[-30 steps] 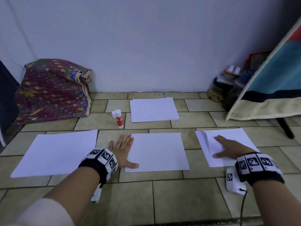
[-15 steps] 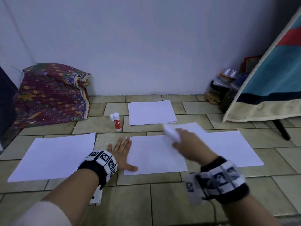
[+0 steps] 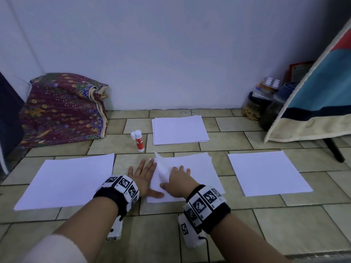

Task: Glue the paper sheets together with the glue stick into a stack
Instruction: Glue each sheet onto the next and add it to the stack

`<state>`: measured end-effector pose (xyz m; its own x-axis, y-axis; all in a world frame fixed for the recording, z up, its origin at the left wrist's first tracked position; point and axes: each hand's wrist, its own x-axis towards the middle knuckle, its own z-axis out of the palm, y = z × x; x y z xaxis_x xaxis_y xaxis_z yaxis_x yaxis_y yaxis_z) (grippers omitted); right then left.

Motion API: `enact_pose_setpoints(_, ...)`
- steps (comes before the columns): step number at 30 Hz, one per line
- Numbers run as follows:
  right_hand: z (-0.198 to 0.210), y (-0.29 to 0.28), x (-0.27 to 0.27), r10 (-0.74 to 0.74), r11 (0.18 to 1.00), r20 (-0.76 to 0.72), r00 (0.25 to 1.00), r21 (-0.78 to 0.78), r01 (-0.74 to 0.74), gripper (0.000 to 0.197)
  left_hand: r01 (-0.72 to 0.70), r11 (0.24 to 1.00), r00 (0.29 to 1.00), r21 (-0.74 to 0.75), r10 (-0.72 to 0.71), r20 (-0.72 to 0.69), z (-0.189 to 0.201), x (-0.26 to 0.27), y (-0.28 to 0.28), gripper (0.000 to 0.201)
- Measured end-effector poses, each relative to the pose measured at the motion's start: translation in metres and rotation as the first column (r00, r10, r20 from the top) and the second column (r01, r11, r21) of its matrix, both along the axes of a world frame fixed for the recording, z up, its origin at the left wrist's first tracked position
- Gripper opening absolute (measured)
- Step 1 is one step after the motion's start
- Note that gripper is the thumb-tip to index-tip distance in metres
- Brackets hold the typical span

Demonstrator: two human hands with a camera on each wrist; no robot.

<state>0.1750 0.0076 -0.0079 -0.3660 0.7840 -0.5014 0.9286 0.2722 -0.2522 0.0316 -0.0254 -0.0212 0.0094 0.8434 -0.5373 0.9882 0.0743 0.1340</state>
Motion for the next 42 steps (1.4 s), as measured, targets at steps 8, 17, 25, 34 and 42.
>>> enact_pose_setpoints(8, 0.025, -0.003, 0.011, -0.023, 1.0, 0.13, 0.991, -0.005, 0.024, 0.074, 0.002, 1.0, 0.999, -0.003, -0.002, -0.042, 0.0, 0.002, -0.001, 0.123)
enact_pose_setpoints(17, 0.035, -0.015, -0.005, 0.008, 1.0, 0.066, 0.998, -0.021, -0.007, 0.073, 0.008, 1.0, 0.999, -0.016, -0.008, -0.04, -0.001, 0.001, 0.0, 0.126)
enact_pose_setpoints(25, 0.035, -0.013, -0.005, -0.029, 0.999, 0.087, 0.996, -0.023, 0.031, 0.069, 0.003, 1.0, 0.999, 0.005, -0.003, -0.047, -0.005, 0.0, 0.001, 0.131)
enact_pose_setpoints(34, 0.034, -0.014, -0.006, -0.018, 1.0, 0.081, 0.997, -0.009, 0.019, 0.067, -0.006, 1.0, 0.998, 0.018, 0.007, -0.058, -0.006, 0.001, 0.001, 0.134)
enact_pose_setpoints(42, 0.032, -0.014, -0.008, -0.013, 1.0, 0.086, 0.996, -0.011, 0.014, 0.067, -0.002, 0.999, 0.998, 0.036, 0.004, -0.056, -0.009, 0.001, 0.003, 0.145)
